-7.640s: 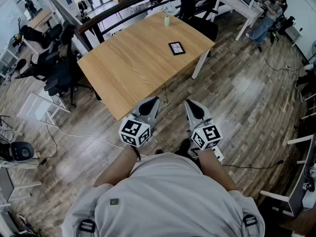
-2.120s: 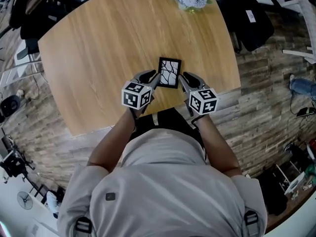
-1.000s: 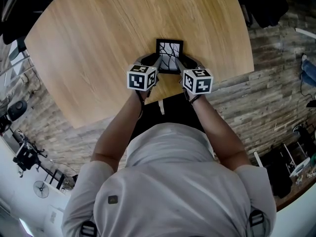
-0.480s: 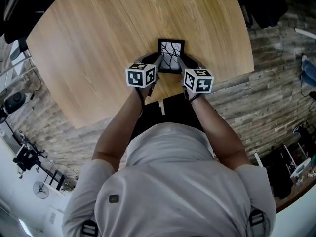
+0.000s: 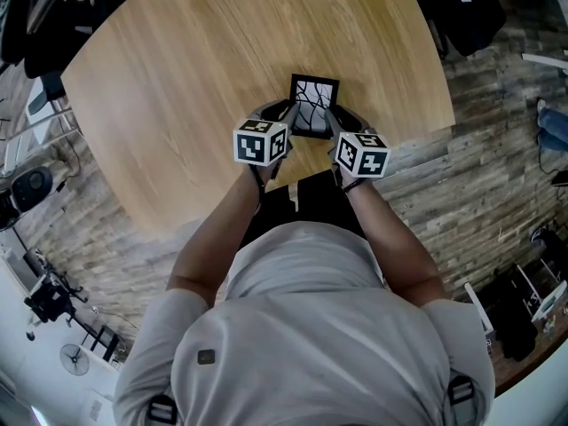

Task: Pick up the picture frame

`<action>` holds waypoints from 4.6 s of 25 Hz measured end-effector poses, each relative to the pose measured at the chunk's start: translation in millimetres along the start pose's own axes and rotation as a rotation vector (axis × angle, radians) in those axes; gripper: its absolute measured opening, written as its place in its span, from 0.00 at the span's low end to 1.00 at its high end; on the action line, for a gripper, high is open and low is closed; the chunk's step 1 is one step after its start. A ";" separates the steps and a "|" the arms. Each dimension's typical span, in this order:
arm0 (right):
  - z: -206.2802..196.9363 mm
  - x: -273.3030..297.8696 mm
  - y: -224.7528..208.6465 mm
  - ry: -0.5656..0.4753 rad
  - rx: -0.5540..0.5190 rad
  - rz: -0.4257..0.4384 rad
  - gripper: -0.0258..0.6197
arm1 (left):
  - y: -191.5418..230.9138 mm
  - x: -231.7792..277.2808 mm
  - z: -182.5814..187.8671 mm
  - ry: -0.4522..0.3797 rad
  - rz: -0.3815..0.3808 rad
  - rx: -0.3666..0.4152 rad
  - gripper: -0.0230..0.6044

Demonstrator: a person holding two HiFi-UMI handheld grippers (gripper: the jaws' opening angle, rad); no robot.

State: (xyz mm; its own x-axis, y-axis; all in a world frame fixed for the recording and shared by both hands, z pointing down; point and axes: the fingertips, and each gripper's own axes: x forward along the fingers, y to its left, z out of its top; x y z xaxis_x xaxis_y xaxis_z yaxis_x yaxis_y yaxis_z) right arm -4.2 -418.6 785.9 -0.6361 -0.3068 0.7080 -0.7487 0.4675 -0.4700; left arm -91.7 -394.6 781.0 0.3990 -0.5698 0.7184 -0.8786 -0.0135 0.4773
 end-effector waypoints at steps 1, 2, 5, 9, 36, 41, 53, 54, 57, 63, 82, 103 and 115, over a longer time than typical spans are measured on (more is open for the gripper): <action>3.9 -3.9 6.5 -0.017 -0.002 0.000 0.18 | -1.1 -7.6 4.0 -0.011 -0.003 0.010 0.17; 7.8 -7.9 14.4 -0.035 -0.005 0.000 0.18 | -1.5 -16.3 8.1 -0.023 -0.006 0.021 0.17; 21.0 -20.8 41.0 -0.094 -0.021 -0.003 0.18 | -1.5 -44.2 21.7 -0.065 -0.015 0.053 0.17; 38.1 -42.1 74.3 -0.172 -0.047 -0.009 0.18 | -6.2 -81.3 39.5 -0.122 -0.031 0.093 0.17; 53.3 -186.0 215.9 -0.512 -0.133 -0.097 0.18 | -77.2 -271.4 71.5 -0.383 -0.221 0.327 0.16; 36.1 -201.5 210.9 -0.516 -0.119 -0.112 0.18 | -92.0 -272.9 54.8 -0.374 -0.239 0.331 0.16; 22.9 -240.3 202.4 -0.531 -0.167 -0.014 0.18 | -130.7 -287.3 32.4 -0.438 -0.137 0.324 0.16; 18.7 -246.5 196.9 -0.527 -0.169 -0.005 0.18 | -138.7 -285.7 27.5 -0.442 -0.131 0.320 0.16; 4.3 -267.9 176.6 -0.510 -0.167 0.015 0.18 | -166.9 -280.1 7.7 -0.446 -0.118 0.303 0.16; -23.1 -308.5 140.9 -0.485 -0.187 0.055 0.18 | -218.5 -268.3 -26.0 -0.464 -0.082 0.279 0.16; -132.8 -373.7 149.1 -0.383 -0.322 0.312 0.18 | -276.0 -317.9 -165.0 -0.587 0.162 0.152 0.16; -210.0 -420.8 230.3 -0.421 -0.368 0.335 0.18 | -272.9 -406.3 -248.6 -0.629 0.173 0.131 0.16; -276.5 -436.9 288.7 -0.442 -0.358 0.311 0.17 | -254.0 -464.0 -313.7 -0.618 0.149 0.137 0.16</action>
State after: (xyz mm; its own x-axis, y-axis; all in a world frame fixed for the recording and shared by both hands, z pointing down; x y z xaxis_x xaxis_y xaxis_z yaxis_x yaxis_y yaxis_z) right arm 109.2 79.6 486.6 -0.8871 -0.3893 0.2480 -0.4574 0.8134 -0.3594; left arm 28.6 131.0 485.2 0.0817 -0.9406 0.3295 -0.9546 0.0212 0.2971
